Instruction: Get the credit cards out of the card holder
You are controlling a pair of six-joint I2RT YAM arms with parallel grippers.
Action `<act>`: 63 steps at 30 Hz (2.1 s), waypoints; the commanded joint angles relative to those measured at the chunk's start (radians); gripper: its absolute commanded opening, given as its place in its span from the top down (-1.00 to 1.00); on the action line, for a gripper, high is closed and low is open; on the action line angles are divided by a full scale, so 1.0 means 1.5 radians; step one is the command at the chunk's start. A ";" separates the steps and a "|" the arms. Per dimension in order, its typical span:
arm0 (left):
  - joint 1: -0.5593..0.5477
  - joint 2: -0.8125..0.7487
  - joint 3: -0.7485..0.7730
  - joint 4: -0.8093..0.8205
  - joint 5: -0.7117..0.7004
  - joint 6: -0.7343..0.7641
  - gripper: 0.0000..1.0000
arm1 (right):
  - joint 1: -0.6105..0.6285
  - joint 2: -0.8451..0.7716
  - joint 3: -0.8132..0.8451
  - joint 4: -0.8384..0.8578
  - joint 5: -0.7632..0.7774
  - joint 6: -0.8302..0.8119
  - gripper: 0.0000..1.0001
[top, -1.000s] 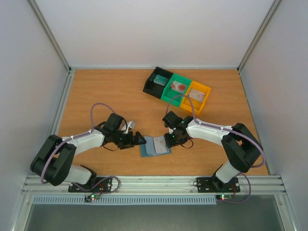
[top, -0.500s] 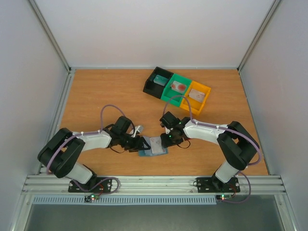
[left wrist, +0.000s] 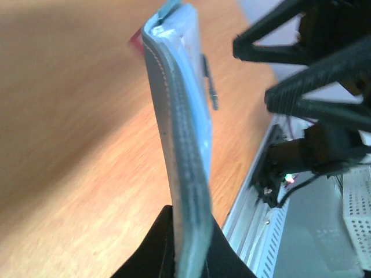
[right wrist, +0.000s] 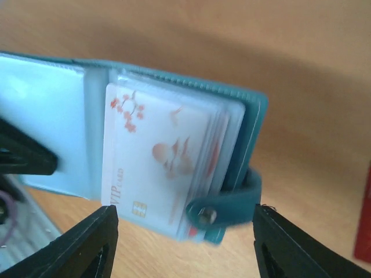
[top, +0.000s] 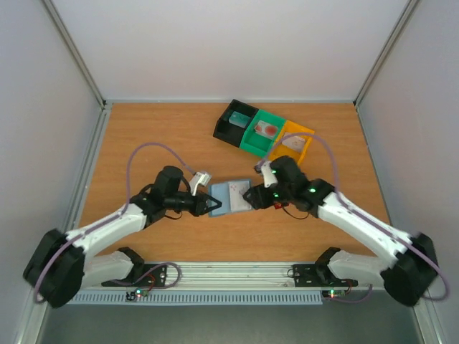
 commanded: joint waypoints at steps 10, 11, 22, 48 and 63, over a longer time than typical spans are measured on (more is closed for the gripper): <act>0.000 -0.361 -0.018 0.026 0.072 0.392 1.00 | -0.063 -0.224 0.088 -0.036 -0.334 -0.177 -0.68; 0.001 -0.379 -0.020 0.000 0.063 0.395 1.00 | -0.062 -0.222 0.092 -0.038 -0.363 -0.180 -0.74; 0.016 -0.455 -0.035 0.002 0.082 0.316 0.99 | -0.026 -0.152 0.107 0.009 -0.449 -0.171 0.04; 0.056 -0.442 -0.045 0.016 0.079 0.243 1.00 | 0.030 -0.157 0.096 0.053 -0.286 -0.164 0.90; 0.059 -0.442 -0.048 0.045 0.107 0.238 1.00 | 0.029 -0.113 0.114 0.071 -0.286 -0.165 0.81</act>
